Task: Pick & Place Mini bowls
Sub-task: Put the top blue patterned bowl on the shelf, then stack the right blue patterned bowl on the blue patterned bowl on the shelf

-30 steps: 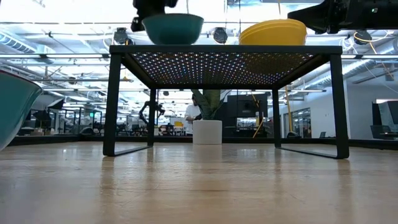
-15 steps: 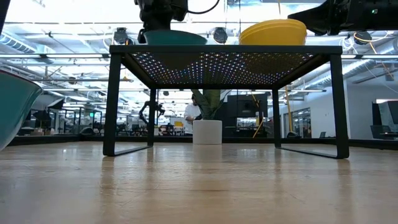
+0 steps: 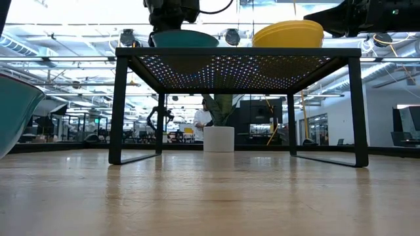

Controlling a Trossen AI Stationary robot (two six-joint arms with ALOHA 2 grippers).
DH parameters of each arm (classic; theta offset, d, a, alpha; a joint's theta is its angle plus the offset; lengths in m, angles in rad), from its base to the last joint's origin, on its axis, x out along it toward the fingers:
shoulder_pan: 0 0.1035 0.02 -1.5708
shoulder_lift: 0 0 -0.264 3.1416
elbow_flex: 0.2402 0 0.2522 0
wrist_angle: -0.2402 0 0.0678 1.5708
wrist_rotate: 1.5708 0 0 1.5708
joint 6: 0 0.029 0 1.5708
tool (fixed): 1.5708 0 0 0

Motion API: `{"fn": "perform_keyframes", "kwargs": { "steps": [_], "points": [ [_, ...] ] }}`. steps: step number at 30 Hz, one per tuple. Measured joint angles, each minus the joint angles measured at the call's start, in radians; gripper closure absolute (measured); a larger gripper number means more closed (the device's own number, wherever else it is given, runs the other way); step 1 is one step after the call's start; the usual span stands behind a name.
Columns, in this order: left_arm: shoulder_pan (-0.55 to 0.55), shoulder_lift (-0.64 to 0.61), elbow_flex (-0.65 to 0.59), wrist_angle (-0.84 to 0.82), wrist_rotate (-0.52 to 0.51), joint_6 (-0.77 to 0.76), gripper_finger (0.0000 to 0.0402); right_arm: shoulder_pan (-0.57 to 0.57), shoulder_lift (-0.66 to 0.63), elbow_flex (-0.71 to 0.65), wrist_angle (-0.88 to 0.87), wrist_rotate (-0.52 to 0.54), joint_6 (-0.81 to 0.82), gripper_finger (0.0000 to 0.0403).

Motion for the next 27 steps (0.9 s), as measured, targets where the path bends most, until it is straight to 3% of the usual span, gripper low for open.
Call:
{"fn": "perform_keyframes", "kwargs": {
  "steps": [5,14,20,25,27],
  "points": [
    [-0.003,0.001,0.000,0.030,-0.086,0.008,0.0294,0.000,0.000,0.000,0.000,0.000,0.000,0.0403],
    [0.002,-0.107,0.000,-0.048,-0.080,-0.005,0.0188,0.000,0.000,0.000,0.000,0.000,0.007,0.0403],
    [-0.043,-0.236,0.000,-0.224,-0.136,-0.159,0.0161,0.000,0.000,0.000,-0.001,0.000,0.003,0.0403],
    [-0.150,-0.287,0.000,-0.429,-0.237,-0.337,0.0158,0.000,0.000,0.000,-0.009,0.000,0.008,0.0403],
    [-0.204,-0.297,-0.009,-0.424,-0.282,-0.423,0.0158,0.000,0.001,0.000,-0.009,0.000,0.025,0.0403]
  ]
}}
